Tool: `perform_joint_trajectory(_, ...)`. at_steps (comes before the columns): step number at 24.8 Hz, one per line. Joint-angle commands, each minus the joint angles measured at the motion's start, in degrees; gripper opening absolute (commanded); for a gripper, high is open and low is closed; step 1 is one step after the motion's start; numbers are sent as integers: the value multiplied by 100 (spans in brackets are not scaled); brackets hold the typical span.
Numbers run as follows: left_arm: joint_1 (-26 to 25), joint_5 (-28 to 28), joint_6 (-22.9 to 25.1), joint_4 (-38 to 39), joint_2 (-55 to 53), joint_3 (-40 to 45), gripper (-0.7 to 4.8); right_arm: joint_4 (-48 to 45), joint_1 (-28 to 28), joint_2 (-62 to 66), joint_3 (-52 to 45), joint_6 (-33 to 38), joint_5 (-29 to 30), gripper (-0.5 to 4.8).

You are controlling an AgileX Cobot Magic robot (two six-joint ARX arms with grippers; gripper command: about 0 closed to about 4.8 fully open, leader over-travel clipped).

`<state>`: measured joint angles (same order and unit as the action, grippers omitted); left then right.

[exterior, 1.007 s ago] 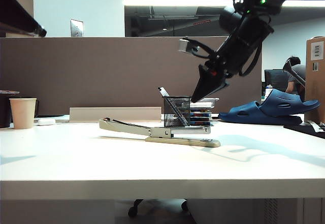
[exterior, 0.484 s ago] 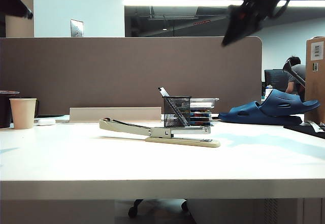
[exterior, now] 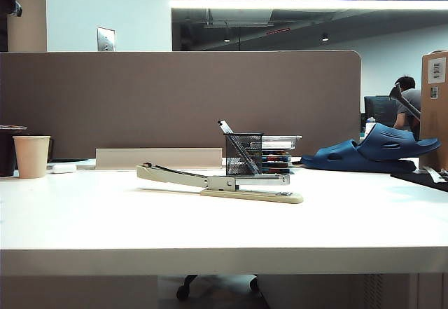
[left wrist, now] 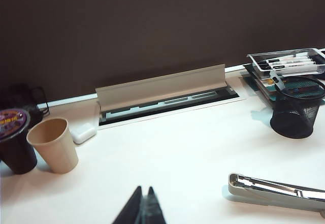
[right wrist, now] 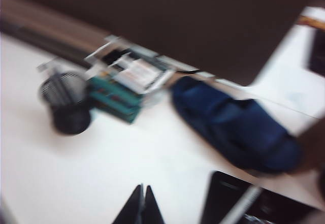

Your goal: Pick up a set of staples and put them into the open stapler.

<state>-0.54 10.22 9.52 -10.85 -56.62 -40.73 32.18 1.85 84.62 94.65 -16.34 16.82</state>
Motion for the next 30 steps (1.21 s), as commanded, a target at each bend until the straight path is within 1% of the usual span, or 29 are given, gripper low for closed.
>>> perform_joint_trajectory(1, 2, -11, -33, -48, 52, -22, -5, -26, 278, -343, -17, 439, -22, -9)
perform_joint_trajectory(3, 2, -20, -37, -63, 94, -22, -5, -33, 501, -686, -234, 498, -26, -9)
perform_joint_trajectory(5, 2, -199, -42, -59, 212, -20, -5, -107, 625, -1099, -717, 632, -46, -9)
perform_joint_trajectory(6, 4, -256, -127, -26, 339, -20, -5, -216, 675, -1392, -1126, 634, -55, -9)
perform_joint_trajectory(10, 4, -254, -389, 133, 627, -15, -5, -577, 695, -2076, -2127, 748, -63, -9)
perform_joint_trajectory(15, 15, -251, -398, 619, 973, 28, -5, -1128, 695, -2822, -3305, 938, -61, -9)
perform_joint_trajectory(17, 15, -251, -404, 612, 1213, 212, -5, -1248, 695, -3156, -3832, 944, -59, -9)
perform_joint_trajectory(20, 15, -249, -588, 621, 1755, 682, -5, -1340, 697, -3652, -4544, 944, -17, -9)
perform_joint_trajectory(22, 15, -245, -673, 693, 2111, 929, -5, -1381, 697, -3888, -4824, 944, -17, -9)
perform_joint_trajectory(27, 13, -256, -656, 986, 2924, 1394, -5, -1639, 697, -4562, -5506, 1003, -17, -9)
perform_joint_trajectory(30, 9, -249, -658, 1263, 3792, 1845, -5, -1749, 697, -5243, -6078, 1091, -17, -9)
